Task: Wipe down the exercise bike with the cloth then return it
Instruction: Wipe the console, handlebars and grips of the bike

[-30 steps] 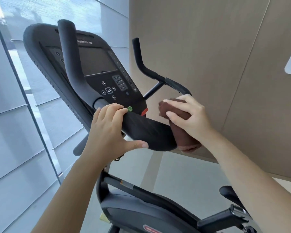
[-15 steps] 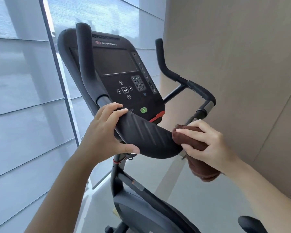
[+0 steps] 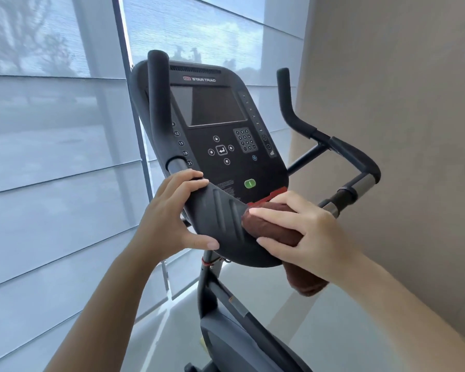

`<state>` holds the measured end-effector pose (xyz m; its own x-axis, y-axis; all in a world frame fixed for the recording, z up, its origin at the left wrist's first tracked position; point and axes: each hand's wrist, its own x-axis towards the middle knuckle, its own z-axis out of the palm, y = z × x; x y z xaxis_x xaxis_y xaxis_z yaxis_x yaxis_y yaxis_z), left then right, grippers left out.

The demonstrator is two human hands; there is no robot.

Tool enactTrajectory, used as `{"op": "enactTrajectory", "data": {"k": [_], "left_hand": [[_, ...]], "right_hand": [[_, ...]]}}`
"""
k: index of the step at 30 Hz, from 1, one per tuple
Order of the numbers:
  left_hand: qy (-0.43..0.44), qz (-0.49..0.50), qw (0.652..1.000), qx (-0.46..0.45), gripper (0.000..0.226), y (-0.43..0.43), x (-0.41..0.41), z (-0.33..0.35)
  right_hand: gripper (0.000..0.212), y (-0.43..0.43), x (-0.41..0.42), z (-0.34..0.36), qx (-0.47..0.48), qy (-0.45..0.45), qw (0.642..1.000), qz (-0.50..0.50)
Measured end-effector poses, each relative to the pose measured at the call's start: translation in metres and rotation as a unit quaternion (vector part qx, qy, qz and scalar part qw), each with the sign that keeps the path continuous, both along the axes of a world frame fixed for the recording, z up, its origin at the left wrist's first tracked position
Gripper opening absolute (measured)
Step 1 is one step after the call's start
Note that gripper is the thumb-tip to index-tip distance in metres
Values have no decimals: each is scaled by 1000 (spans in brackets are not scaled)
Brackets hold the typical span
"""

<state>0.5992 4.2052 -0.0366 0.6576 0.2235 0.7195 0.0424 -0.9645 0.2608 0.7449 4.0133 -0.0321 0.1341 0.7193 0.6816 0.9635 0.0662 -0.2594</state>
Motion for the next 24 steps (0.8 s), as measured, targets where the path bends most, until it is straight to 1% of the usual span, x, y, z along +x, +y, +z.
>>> {"op": "enactTrajectory", "data": {"k": [3, 8, 12, 15, 17, 19, 20, 22, 24], "left_hand": [[2, 5, 1000, 4, 108, -1, -2, 1], [11, 8, 1000, 3, 107, -1, -4, 3], [-8, 4, 1000, -27, 103, 0, -3, 0], [-11, 1, 999, -34, 105, 1, -3, -1], [-1, 4, 1000, -14, 107, 4, -4, 1], [16, 2, 1000, 13, 109, 6, -6, 5], [22, -3, 1000, 15, 107, 8, -7, 7], [25, -2, 1000, -5, 101, 13, -11, 13], [5, 26, 1000, -13, 95, 25, -15, 18]], "right_hand": [[35, -5, 2, -2, 8, -9, 1000, 7], [33, 27, 0, 21, -13, 61, 998, 23], [33, 56, -5, 34, -72, 62, 995, 39], [34, 61, 1, 38, -82, 73, 992, 58], [34, 66, 4, 40, -82, 67, 992, 68], [34, 74, 7, 43, -58, 79, 992, 83], [34, 79, 8, 45, -34, 103, 990, 92], [33, 90, 11, 49, 20, 159, 982, 103], [32, 105, 12, 51, 62, 187, 974, 109]]}}
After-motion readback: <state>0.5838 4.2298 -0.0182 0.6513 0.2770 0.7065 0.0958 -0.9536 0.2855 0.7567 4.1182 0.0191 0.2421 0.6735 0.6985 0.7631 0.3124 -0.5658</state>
